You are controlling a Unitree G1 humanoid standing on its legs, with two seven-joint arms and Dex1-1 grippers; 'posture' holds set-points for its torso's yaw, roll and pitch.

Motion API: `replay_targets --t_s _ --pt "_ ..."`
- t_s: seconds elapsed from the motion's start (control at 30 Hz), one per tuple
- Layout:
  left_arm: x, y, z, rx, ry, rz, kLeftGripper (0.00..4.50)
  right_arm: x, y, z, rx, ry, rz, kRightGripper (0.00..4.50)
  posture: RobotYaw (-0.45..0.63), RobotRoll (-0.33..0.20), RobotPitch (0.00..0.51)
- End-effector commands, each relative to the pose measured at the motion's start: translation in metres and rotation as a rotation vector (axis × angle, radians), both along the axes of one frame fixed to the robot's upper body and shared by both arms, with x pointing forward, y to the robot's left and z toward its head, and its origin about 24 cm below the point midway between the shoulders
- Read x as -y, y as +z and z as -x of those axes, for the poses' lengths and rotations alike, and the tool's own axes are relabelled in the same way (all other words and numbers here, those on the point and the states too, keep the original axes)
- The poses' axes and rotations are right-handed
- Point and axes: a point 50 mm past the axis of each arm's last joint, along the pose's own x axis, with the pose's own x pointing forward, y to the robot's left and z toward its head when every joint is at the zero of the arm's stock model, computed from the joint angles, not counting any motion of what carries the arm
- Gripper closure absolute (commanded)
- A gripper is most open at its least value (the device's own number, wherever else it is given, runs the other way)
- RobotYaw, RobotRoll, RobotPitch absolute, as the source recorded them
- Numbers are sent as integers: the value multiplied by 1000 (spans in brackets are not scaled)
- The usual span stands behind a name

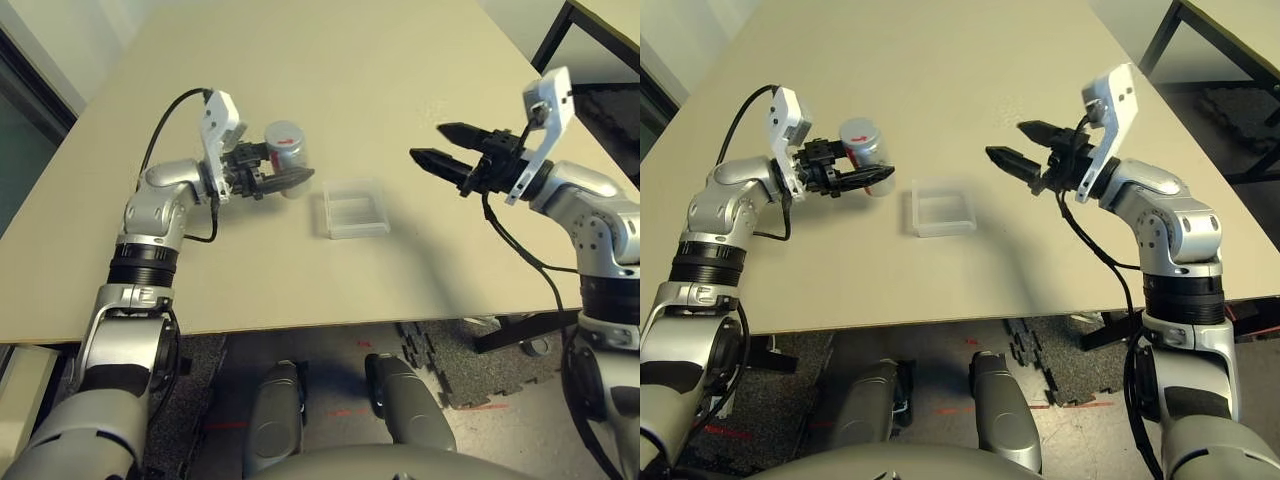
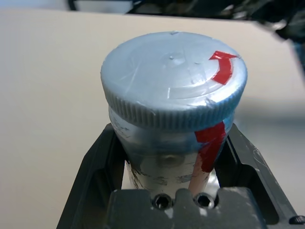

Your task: Pour the medicine from the bottle into the box.

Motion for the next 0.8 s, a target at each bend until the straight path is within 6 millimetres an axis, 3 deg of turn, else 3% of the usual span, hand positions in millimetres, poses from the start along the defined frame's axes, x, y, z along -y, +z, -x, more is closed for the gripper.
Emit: replay_targets --t_s 0.03,0.37,0.8 --pt "23 3 2 2 -102 3 1655 -24 10 7 11 122 11 0 -131 0 123" --pt "51 -5 1 27 -220 -47 1655 -50 26 8 18 223 82 0 -159 0 109" --pt "58 -7 -3 33 -239 -46 1655 -60 32 5 73 277 107 0 -165 0 107"
